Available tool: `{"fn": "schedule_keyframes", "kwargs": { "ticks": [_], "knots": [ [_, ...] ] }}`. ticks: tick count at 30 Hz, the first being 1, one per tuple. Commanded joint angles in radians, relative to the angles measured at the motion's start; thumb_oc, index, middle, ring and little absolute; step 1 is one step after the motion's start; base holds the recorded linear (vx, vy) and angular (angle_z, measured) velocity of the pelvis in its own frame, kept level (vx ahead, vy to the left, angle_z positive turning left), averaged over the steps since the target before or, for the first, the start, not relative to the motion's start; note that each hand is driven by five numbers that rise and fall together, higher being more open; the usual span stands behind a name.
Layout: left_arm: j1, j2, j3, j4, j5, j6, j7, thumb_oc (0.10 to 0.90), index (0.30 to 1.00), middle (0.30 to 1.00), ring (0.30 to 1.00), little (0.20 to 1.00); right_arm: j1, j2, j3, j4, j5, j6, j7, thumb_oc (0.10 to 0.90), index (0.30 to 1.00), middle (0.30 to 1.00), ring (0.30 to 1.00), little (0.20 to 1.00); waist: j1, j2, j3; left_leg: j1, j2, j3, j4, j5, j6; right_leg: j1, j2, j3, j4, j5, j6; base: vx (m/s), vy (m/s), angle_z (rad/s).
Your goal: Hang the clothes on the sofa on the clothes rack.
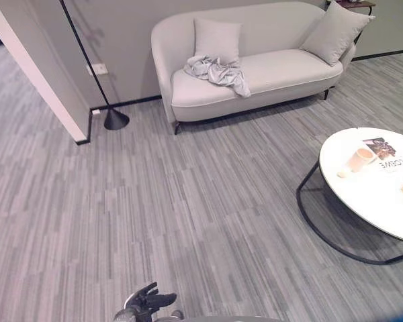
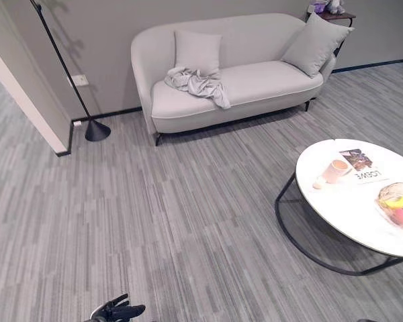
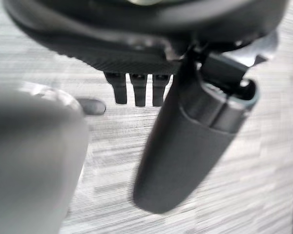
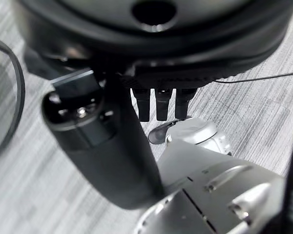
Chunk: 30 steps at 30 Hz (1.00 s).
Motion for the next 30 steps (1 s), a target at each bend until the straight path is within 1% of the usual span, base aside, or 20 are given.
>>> {"fn": "schedule_keyframes", "kwargs": {
  "ticks": [1,3,4,5,8,9,10,16,19,21,22,23,24,27,28,30],
  "knots": [
    [0.007,0.026,0.021,0.070,0.003,-0.013,-0.005,0.800,0.900,0.900,0.900,0.900,-0.030,0.097,0.027,0.019,-0.052,-0.002,0.036,0.800,0.900,0.900,0.900,0.900,0.049,-0.077,-0.047,-0.094,-0.084,-0.102,-0.023,0.009,0.034,0.062,-0.069,0.010,-0.100,0.156,0.035,0.00,-0.046,-0.01],
    [0.012,0.024,0.026,0.077,0.007,-0.014,-0.004,0.800,0.900,0.900,0.900,0.900,-0.030,0.101,0.046,0.001,-0.056,-0.005,0.044,0.800,0.900,0.900,0.900,0.900,0.049,-0.079,-0.052,-0.097,-0.070,-0.108,-0.030,0.019,0.023,0.081,-0.049,0.013,-0.138,0.141,0.029,-0.01,-0.100,0.01],
    [0.012,0.024,0.026,0.077,0.007,-0.014,-0.004,0.800,0.900,0.900,0.900,0.900,-0.030,0.101,0.046,0.001,-0.056,-0.005,0.044,0.800,0.900,0.900,0.900,0.900,0.049,-0.079,-0.052,-0.097,-0.070,-0.109,-0.030,0.019,0.023,0.081,-0.049,0.013,-0.138,0.141,0.029,-0.03,-0.126,0.02],
    [0.018,0.023,0.028,0.081,0.009,-0.014,-0.004,0.800,0.900,0.900,0.900,0.900,-0.028,0.096,0.049,-0.002,-0.061,-0.008,0.043,0.800,0.900,0.900,0.900,0.900,0.046,-0.076,-0.056,-0.099,-0.061,-0.116,-0.031,0.024,0.014,0.089,-0.034,0.009,-0.146,0.127,0.024,-0.03,-0.104,0.03],
    [0.019,0.021,0.029,0.081,0.009,-0.014,-0.003,0.800,0.900,0.900,0.900,0.900,-0.028,0.094,0.049,-0.001,-0.065,-0.008,0.042,0.800,0.900,0.900,0.900,0.900,0.043,-0.074,-0.056,-0.099,-0.058,-0.123,-0.031,0.028,0.010,0.093,-0.028,0.004,-0.145,0.122,0.021,-0.02,-0.072,0.05],
    [0.015,0.012,0.031,0.094,-0.009,-0.004,-0.010,0.800,0.900,0.900,0.900,0.900,-0.032,0.090,0.062,0.009,-0.097,-0.005,0.044,0.800,0.900,0.900,0.900,0.900,0.033,-0.062,-0.055,-0.103,-0.049,-0.143,-0.031,0.041,0.001,0.099,-0.011,-0.003,-0.142,0.105,0.009,-0.03,-0.089,0.16],
    [0.014,0.011,0.029,0.094,-0.007,-0.003,-0.013,0.800,0.900,0.900,0.900,0.900,-0.032,0.091,0.066,0.014,-0.106,-0.003,0.048,0.800,0.900,0.900,0.900,0.900,0.030,-0.058,-0.056,-0.104,-0.048,-0.148,-0.031,0.044,-0.001,0.100,-0.005,-0.007,-0.140,0.099,0.005,-0.03,-0.090,0.25],
    [0.026,0.009,0.027,0.090,-0.008,0.004,-0.032,0.800,0.900,0.900,0.900,0.900,-0.025,0.096,0.086,0.021,-0.116,0.000,0.063,0.800,0.900,0.900,0.900,0.900,0.030,-0.049,-0.056,-0.109,-0.043,-0.181,-0.031,0.053,-0.005,0.106,0.015,-0.018,-0.136,0.081,-0.011,-0.01,-0.049,0.20],
    [0.037,0.011,0.008,0.097,0.032,0.003,-0.039,0.800,0.900,0.900,0.900,0.900,-0.029,0.091,0.101,0.023,-0.136,-0.005,0.066,0.800,0.900,0.900,0.900,0.900,0.032,-0.043,-0.053,-0.111,-0.045,-0.193,-0.031,0.056,-0.007,0.105,0.021,-0.018,-0.134,0.076,-0.016,0.00,-0.024,0.18],
    [0.045,0.017,-0.007,0.113,0.092,0.006,-0.040,0.800,0.900,0.900,0.900,0.900,-0.033,0.087,0.122,0.019,-0.179,-0.010,0.067,0.800,0.900,0.900,0.900,0.900,0.034,-0.042,-0.052,-0.110,-0.045,-0.200,-0.031,0.056,-0.006,0.106,0.023,-0.020,-0.133,0.074,-0.018,0.02,-0.019,0.13],
    [0.048,0.020,-0.017,0.128,0.135,0.012,-0.037,0.800,0.900,0.900,0.900,0.900,-0.038,0.084,0.145,0.012,-0.224,-0.009,0.066,0.800,0.900,0.900,0.900,0.900,0.037,-0.040,-0.051,-0.110,-0.047,-0.206,-0.031,0.054,-0.005,0.107,0.022,-0.023,-0.131,0.073,-0.019,0.03,-0.015,0.10],
    [0.048,0.020,-0.017,0.128,0.136,0.012,-0.036,0.800,0.900,0.900,0.900,0.900,-0.038,0.084,0.145,0.012,-0.224,-0.009,0.066,0.800,0.900,0.900,0.900,0.900,0.037,-0.040,-0.051,-0.110,-0.047,-0.206,-0.031,0.054,-0.005,0.107,0.022,-0.023,-0.131,0.073,-0.019,0.05,-0.004,0.07],
    [0.049,0.024,-0.022,0.135,0.160,0.017,-0.034,0.800,0.900,0.900,0.900,0.900,-0.042,0.087,0.177,-0.009,-0.263,-0.009,0.066,0.800,0.900,0.900,0.900,0.900,0.040,-0.040,-0.051,-0.107,-0.049,-0.210,-0.031,0.051,-0.004,0.109,0.019,-0.025,-0.129,0.074,-0.018,0.00,0.000,0.00],
    [0.045,0.028,-0.031,0.133,0.187,0.017,-0.030,0.800,0.900,0.900,0.900,0.900,-0.042,0.090,0.196,-0.023,-0.290,-0.010,0.068,0.800,0.900,0.900,0.900,0.900,0.043,-0.042,-0.049,-0.103,-0.053,-0.213,-0.031,0.048,-0.002,0.113,0.017,-0.028,-0.127,0.074,-0.016,0.06,0.016,0.03],
    [0.038,0.029,-0.053,0.118,0.219,0.013,-0.025,0.800,0.900,0.900,0.900,0.900,-0.046,0.088,0.212,-0.028,-0.317,-0.005,0.068,0.800,0.900,0.900,0.900,0.900,0.044,-0.042,-0.049,-0.099,-0.056,-0.216,-0.031,0.043,0.001,0.115,0.012,-0.030,-0.123,0.074,-0.014,0.05,0.016,0.04],
    [0.035,0.027,-0.070,0.109,0.239,0.010,-0.023,0.800,0.900,0.900,0.900,0.900,-0.047,0.085,0.223,-0.031,-0.335,-0.004,0.068,0.800,0.900,0.900,0.900,0.900,0.043,-0.041,-0.048,-0.097,-0.059,-0.217,-0.031,0.040,0.003,0.115,0.008,-0.030,-0.117,0.075,-0.012,0.07,0.055,0.03]
  ]
}}
